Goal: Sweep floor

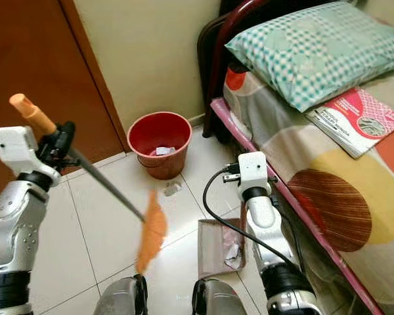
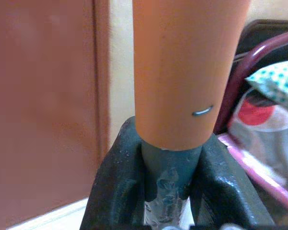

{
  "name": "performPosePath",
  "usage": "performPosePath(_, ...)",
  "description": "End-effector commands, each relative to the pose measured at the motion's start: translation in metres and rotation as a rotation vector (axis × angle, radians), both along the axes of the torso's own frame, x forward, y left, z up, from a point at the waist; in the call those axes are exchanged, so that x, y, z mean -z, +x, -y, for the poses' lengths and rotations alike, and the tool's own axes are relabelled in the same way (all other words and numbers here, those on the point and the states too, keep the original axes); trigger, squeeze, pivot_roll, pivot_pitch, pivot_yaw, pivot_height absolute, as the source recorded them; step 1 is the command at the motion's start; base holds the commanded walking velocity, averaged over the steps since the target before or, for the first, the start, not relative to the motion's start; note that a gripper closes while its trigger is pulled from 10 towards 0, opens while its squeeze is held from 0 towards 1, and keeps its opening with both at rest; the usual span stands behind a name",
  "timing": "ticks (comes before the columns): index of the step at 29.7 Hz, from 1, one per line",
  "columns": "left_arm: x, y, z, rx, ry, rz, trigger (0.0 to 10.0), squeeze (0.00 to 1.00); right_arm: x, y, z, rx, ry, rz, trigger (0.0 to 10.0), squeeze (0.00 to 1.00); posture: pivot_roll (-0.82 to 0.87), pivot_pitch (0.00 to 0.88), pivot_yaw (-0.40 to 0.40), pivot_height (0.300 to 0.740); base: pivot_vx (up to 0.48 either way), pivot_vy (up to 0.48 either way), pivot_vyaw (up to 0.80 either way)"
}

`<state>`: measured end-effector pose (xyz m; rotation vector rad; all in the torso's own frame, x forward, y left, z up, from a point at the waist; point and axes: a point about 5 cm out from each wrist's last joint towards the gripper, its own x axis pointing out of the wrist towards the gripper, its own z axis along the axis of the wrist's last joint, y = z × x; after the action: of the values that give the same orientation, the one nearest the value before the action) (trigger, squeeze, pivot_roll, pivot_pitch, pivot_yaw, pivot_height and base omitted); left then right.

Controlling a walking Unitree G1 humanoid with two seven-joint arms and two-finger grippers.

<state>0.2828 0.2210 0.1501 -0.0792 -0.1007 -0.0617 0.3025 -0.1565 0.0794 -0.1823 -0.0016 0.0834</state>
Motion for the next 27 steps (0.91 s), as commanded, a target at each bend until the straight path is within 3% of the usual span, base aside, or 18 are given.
performPosePath(1, 0.011, -0.003, 0.004, 0.029, 0.011, -0.032, 10.0, 0.0, 0.003, -0.004, 0.004, -0.008, 0.007, -0.02, 10.0, 0.0, 0.0, 0.11, -0.032, 0.74, 0.0, 0.0, 0.0)
performPosePath(4, 0.024, -0.009, 0.005, 0.034, 0.057, -0.062, 10.0, 0.0, -0.004, -0.007, 0.003, -0.029, 0.058, 0.003, 10.0, 0.0, 0.0, 0.1, -0.029, 0.74, 0.0, 0.0, 0.0)
performPosePath(6, 0.047, -0.016, 0.002, -0.031, 0.161, -0.132, 10.0, 0.0, -0.031, -0.006, -0.005, -0.093, 0.176, 0.077, 10.0, 0.0, 0.0, 0.099, -0.021, 0.74, 0.0, 0.0, 0.0)
performPosePath(8, 0.052, -0.017, 0.001, -0.058, 0.195, -0.149, 10.0, 0.0, -0.038, -0.006, -0.007, -0.108, 0.187, 0.098, 10.0, 0.0, 0.0, 0.096, -0.018, 0.74, 0.0, 0.0, 0.0)
performPosePath(9, 0.058, -0.018, 0.0, -0.09, 0.24, -0.164, 10.0, 0.0, -0.055, -0.003, -0.012, -0.152, 0.218, 0.135, 10.0, 0.0, -0.01, 0.094, -0.016, 0.74, 0.0, 0.0, 0.0)
performPosePath(19, 0.09, -0.024, -0.008, -0.242, 0.314, -0.294, 10.0, 0.0, -0.122, 0.009, -0.032, -0.334, 0.358, 0.222, 10.0, 0.0, -0.02, 0.097, -0.014, 0.74, 0.0, 0.0, 0.0)
performPosePath(26, 0.097, -0.02, -0.002, -0.233, 0.342, -0.305, 10.0, 0.0, -0.15, 0.017, -0.044, -0.405, 0.407, 0.271, 10.0, 0.0, -0.02, 0.094, -0.02, 0.74, 0.0, 0.0, 0.0)
performPosePath(27, 0.096, -0.018, 0.001, -0.228, 0.344, -0.298, 10.0, 0.0, -0.165, 0.021, -0.047, -0.423, 0.419, 0.305, 10.0, 0.0, -0.02, 0.093, -0.021, 0.74, 0.0, 0.0, 0.0)
